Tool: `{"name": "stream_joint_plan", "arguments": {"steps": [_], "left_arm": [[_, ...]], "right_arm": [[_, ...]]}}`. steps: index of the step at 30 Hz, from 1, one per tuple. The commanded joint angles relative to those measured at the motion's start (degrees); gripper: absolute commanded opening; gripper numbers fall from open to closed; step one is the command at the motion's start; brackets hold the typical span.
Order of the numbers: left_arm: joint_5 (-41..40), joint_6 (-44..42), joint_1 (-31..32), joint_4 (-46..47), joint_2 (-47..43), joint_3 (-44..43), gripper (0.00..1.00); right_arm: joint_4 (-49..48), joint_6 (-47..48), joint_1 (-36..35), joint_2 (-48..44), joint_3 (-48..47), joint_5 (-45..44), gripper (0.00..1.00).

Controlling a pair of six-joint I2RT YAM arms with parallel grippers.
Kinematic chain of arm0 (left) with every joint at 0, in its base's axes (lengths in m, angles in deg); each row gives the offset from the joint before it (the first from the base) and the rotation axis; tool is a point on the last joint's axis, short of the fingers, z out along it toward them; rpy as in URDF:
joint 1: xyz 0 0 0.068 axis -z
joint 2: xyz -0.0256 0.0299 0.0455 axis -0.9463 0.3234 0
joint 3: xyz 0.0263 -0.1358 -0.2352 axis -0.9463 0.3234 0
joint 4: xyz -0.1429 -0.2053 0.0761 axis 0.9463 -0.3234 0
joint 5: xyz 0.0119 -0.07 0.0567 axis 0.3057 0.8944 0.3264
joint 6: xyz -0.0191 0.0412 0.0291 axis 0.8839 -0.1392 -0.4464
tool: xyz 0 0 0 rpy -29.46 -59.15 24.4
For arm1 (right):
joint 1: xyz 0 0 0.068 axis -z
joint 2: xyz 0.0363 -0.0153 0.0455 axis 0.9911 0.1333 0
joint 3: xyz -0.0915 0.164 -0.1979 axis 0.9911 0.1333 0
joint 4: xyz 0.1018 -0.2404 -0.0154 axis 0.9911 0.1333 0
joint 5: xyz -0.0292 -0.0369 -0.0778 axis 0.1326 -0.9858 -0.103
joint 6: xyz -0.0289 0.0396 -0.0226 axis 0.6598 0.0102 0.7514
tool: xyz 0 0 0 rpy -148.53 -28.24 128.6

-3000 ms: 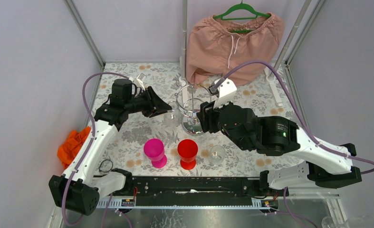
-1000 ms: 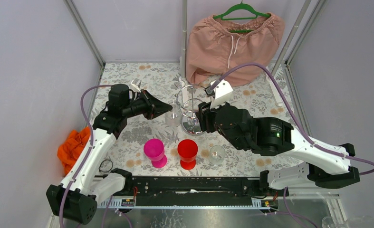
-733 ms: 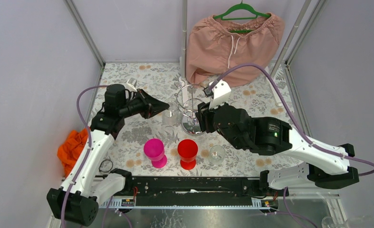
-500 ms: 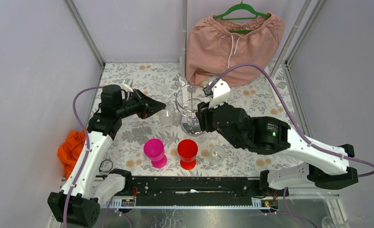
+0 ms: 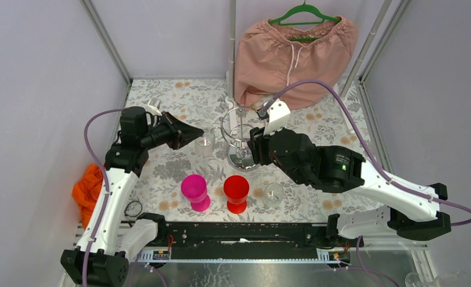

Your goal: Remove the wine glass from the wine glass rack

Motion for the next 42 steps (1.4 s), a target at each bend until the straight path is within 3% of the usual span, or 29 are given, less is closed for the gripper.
{"name": "stream_joint_plan", "arguments": {"steps": [1,11,17,31,42], "left_arm": [[0.32,-2.29,-1.82,-0.11,-1.25,-5.06,0.0],[-0.27,-1.74,-4.55,0.91,1.79,-13.66,0.0],[1.48,3.74,-4.63,8.74,3.94,-16.16,0.0],[7.13,30.79,-4.55,51.62,7.51,-16.84,0.0],[5.93,49.98,-0.96,89.96,18.66,-17.12,0.0]], "right_arm": [[-2.07,-0.46,1.12,-1.72,0.8,1.01,0.46],[-3.92,-2.08,2.9,-3.72,4.35,2.0,0.46],[-5.29,-2.57,4.41,-5.48,6.24,1.51,0.46],[-9.66,-4.06,10.97,-10.4,8.32,4.51,0.48],[-23.38,-0.76,14.4,-17.14,12.07,13.64,0.5]]}}
